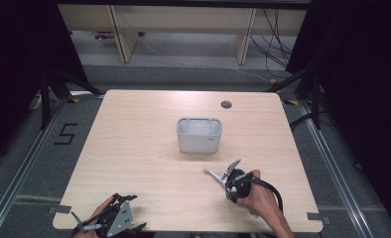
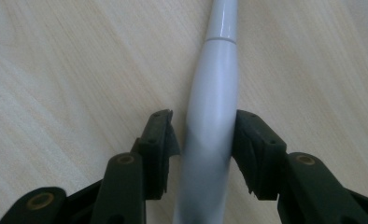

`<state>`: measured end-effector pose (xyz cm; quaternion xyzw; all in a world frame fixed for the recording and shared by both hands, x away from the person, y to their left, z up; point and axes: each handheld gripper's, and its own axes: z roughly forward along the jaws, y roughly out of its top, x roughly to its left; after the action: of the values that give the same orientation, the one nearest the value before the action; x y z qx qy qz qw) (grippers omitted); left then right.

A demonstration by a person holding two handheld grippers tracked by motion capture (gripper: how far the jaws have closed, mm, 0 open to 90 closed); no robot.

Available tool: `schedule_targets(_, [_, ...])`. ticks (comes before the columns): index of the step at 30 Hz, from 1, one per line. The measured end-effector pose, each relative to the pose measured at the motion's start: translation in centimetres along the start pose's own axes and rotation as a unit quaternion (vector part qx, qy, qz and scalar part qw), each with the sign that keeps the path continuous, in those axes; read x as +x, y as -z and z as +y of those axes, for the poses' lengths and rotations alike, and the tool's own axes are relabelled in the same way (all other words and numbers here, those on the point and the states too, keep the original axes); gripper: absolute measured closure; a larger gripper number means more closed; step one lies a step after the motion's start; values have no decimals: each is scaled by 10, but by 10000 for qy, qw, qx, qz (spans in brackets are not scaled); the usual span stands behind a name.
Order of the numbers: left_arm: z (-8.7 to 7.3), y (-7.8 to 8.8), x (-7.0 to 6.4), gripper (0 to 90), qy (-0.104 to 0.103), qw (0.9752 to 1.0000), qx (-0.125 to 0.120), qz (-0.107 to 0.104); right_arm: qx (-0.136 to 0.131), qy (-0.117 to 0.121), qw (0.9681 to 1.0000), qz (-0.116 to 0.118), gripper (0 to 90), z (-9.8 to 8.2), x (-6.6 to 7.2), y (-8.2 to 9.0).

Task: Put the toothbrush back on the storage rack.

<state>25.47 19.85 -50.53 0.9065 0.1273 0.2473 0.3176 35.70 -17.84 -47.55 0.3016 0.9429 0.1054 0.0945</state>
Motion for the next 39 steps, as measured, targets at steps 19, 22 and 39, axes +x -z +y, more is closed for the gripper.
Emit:
schedule_targets(19, [0, 0, -1, 152, 27, 9999, -83, -57, 843, 92, 9953, 462, 661, 19, -9, -5])
schedule_targets(22, [0, 0, -1, 152, 28, 9999, -99, -51, 829, 136, 9951, 515, 664, 20, -12, -6])
schedule_targets(39, [0, 1, 0, 152, 1, 10000, -44, -43, 637, 410, 9961, 455, 670, 17, -14, -5])
